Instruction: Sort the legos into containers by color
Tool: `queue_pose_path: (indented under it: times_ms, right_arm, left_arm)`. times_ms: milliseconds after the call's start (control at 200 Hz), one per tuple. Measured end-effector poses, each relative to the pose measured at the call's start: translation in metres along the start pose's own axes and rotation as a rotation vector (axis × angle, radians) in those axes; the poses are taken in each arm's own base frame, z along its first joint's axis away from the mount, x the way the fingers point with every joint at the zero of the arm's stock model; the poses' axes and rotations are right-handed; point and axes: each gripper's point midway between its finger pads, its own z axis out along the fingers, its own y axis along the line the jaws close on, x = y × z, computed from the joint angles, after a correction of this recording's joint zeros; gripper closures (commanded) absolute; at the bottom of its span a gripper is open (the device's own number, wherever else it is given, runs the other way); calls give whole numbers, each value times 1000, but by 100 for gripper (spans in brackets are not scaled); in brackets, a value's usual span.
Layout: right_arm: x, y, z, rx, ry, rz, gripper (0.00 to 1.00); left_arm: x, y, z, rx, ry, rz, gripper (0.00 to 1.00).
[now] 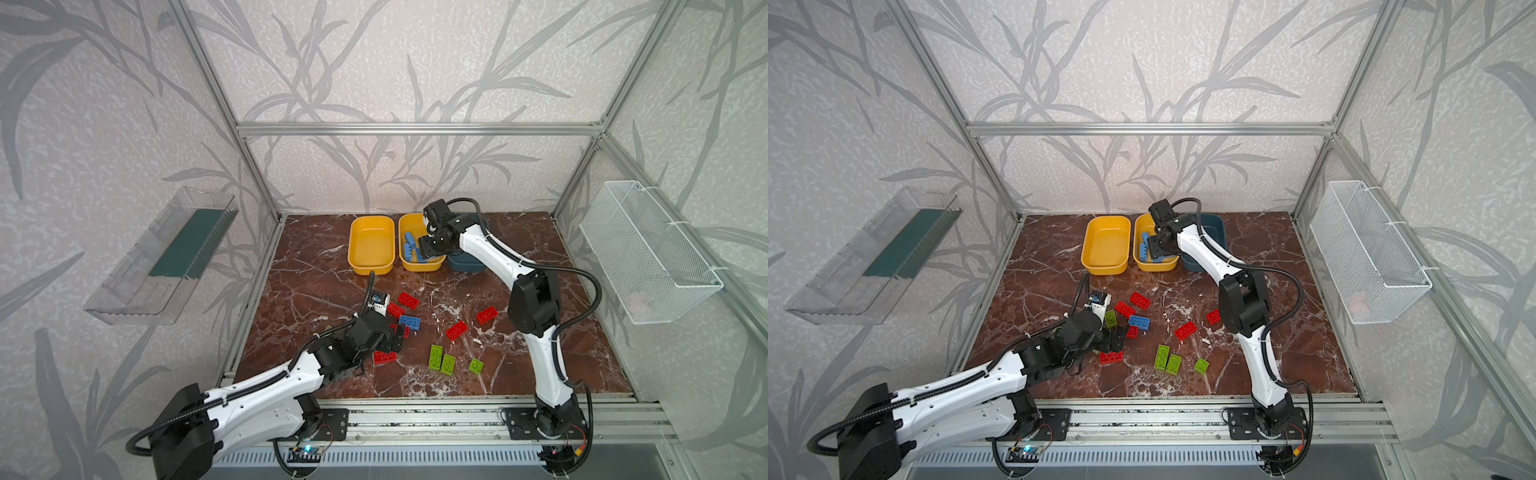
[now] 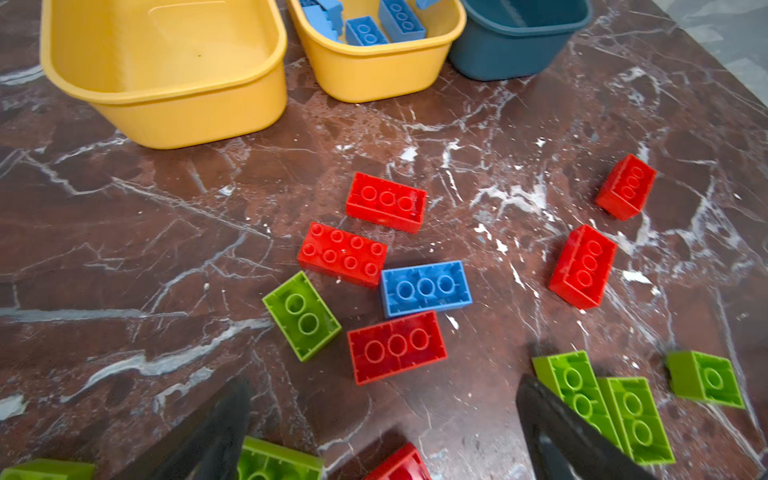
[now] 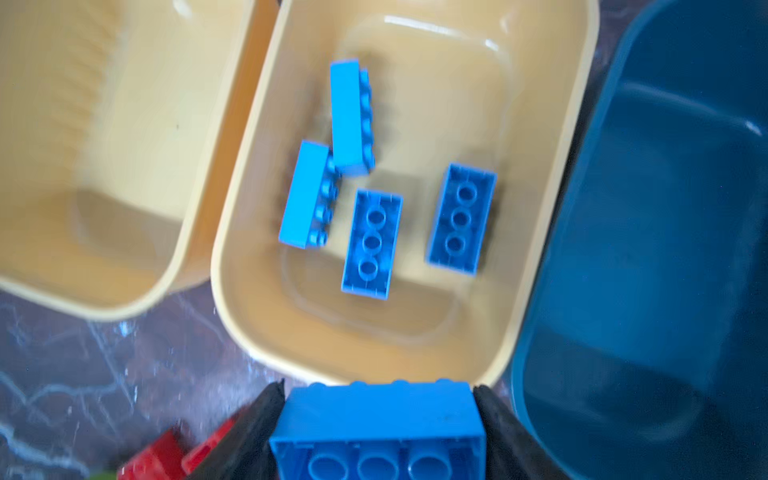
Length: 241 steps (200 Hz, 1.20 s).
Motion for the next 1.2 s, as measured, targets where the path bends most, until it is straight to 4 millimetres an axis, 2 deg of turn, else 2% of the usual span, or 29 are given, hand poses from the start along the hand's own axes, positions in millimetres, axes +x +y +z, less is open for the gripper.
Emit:
queue_pose_path:
  times_ms: [45,135,205,220,320,425,500,580,725,795,895,1000,1130,1205]
  right_arm:
    - [-12,-1,11,0,-10,-1,41]
    - [-33,-2,31,-9,-38,0,16]
    - [-42,-1,42,-25,-57,-5,6]
    - [-43,0,44,-32,-58,-4,0]
    - [-40,0,45,-54,-42,-9,1]
    - [-32,2,36,-76,-5,-9,1]
    - [-17,2,23,-82,42,-11,1]
    - [-2,1,-2,-81,68,-14,1]
    - [21,-3,-68,-91,24,-15,1]
    - [38,-6,-100,-103,-15,-13,1]
    - [75,-12,-130,-113,-45,-2,1]
    - [118,-21,-140,-112,-31,13,1]
    - [176,-32,-134,-98,44,36,1]
    - [201,-37,-134,-91,73,50,1]
  left_arm:
    - [-1,6,4,-16,9,-13,1]
    - [-3,8,11,-26,32,-21,1]
    - [-8,3,15,-18,43,-21,1]
    - [-8,2,16,-16,46,-21,1]
    - [-17,-6,21,0,59,-24,1]
    - [-22,-14,25,21,70,-26,1]
    - [-22,-17,26,36,77,-28,1]
    - [-21,-20,26,51,86,-35,1]
    - [-20,-26,23,86,93,-57,1]
    - [-20,-30,20,104,93,-65,1]
    - [-16,-38,18,132,105,-67,1]
    - [-8,-45,18,147,127,-64,1]
    - [7,-47,28,133,177,-57,1]
    - [14,-46,37,105,217,-52,1]
